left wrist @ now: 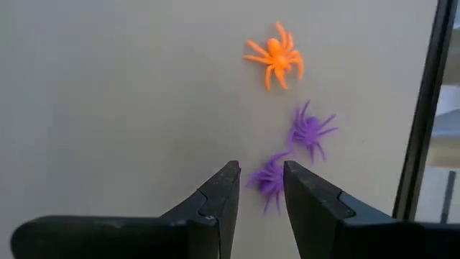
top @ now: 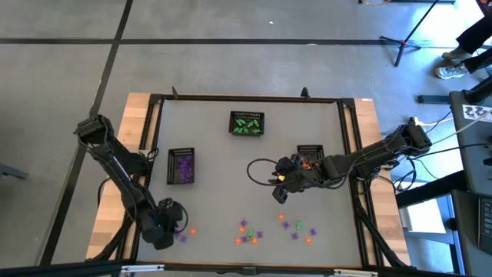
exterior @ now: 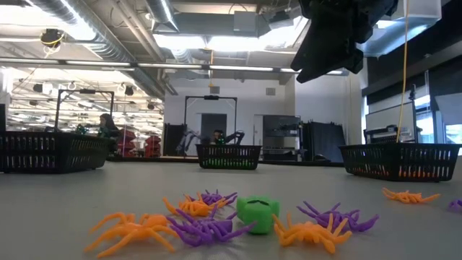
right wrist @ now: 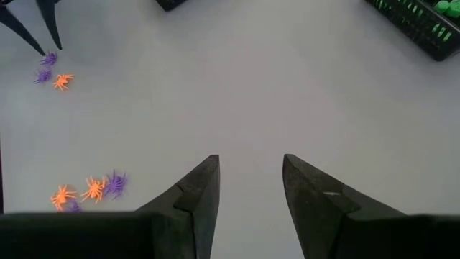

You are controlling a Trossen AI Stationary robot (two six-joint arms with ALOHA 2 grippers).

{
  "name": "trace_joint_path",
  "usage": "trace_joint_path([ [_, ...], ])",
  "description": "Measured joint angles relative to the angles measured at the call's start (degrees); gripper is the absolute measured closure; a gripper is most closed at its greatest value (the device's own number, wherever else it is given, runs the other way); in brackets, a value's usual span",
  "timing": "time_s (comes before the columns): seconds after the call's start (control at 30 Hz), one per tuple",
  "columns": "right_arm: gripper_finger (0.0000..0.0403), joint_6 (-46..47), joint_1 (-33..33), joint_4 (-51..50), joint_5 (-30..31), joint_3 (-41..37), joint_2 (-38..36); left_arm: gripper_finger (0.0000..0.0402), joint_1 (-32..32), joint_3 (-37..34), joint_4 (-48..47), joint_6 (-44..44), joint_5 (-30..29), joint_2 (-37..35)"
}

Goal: Sort Halloween decoration
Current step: Put the violet spider toy into the left bin

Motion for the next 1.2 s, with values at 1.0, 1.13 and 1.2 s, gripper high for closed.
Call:
trace_joint_path([
  [1.0, 0.0253, 0.1, 0.0, 0.0, 0.9, 0.0, 0.0, 0.0401, 0.4, -2.0, 4.9, 6.6, 3.8, 2.0],
  [1.13, 0.0253, 0.1, 0.0, 0.0, 1.1, 0.0, 0.0, 0.0401, 1.2, -2.0, 4.1, 6.5, 3.4, -0.1],
  [1.2, 0.0253, 0.1, 0.0, 0.0, 1.1, 0.0, 0.0, 0.0401, 1.7, -1.8, 2.0, 6.6, 1.8, -1.9],
])
